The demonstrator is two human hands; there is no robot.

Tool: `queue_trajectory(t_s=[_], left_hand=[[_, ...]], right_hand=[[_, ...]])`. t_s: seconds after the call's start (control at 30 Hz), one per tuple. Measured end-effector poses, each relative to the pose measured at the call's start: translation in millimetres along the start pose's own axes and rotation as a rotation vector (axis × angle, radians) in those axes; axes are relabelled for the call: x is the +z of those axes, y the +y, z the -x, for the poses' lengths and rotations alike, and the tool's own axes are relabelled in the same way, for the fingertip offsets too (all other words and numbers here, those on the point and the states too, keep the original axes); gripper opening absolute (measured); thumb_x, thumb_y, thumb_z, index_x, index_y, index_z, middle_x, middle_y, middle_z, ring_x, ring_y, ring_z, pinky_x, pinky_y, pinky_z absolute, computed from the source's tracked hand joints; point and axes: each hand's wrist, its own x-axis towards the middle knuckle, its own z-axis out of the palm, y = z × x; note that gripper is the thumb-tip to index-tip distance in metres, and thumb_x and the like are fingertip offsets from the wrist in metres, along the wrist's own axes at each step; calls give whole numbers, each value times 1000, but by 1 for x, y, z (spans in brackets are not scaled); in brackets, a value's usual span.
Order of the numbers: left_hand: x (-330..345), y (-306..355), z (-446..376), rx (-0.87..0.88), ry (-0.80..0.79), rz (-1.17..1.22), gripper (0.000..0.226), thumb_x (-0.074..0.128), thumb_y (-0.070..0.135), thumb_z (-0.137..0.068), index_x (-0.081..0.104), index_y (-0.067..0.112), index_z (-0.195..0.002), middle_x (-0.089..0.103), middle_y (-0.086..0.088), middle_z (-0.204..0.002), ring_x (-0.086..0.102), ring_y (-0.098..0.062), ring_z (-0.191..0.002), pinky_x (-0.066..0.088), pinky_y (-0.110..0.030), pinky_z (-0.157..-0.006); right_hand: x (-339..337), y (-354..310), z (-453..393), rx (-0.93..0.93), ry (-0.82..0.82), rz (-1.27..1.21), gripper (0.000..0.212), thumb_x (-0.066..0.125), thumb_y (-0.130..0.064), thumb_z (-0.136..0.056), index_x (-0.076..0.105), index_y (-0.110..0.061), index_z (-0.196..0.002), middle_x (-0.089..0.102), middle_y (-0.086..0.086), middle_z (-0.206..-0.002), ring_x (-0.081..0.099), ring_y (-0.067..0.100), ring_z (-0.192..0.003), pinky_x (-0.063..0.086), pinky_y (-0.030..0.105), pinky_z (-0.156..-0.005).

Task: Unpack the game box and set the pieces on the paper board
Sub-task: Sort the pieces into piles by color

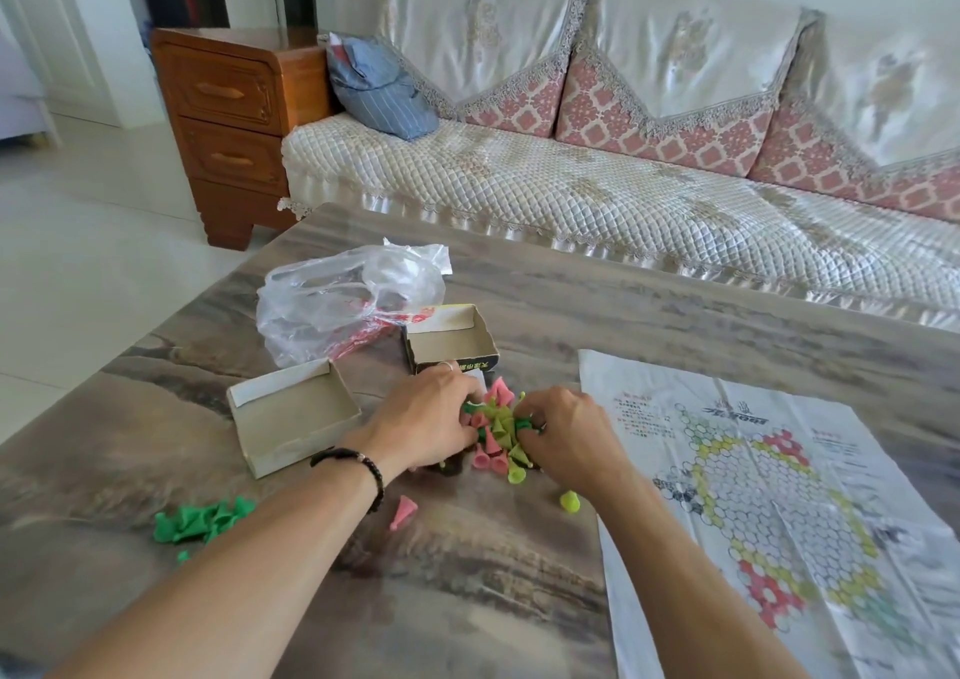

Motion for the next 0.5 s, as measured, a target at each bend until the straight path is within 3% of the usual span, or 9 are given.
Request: queue_trajectory(t_s=[0.23,0.37,0.5], left_hand=[[-5,-3,-4,-13,-54,53,28,63,7,-79,70,21,-103,64,-1,-99,59,-20,-94,50,-32,-80],[-3,-2,-3,-4,1,7,26,60,10,-82,70,27,-99,64,7,-87,61,-17,-90,44,-29,-75],[-1,0,-3,-16,144,13,26,56,10,-85,68,30,-96,69,9,-87,62,-16,-92,42,-34,-85]], right_hand=[[1,13,6,93,51,-67,18,55,-6,-71,69,-15,-77,68,3,-79,62,28,-78,51,34,-65],[-2,19,12,77,86,-115,20,57,-2,-74,72,-14,-79,70,0,-83,63,20,-79,50,30,-66],[-4,22,16,80,136,-146,16,60,-3,-78,73,-10,-81,69,1,-82,63,18,-76,51,31,-67]])
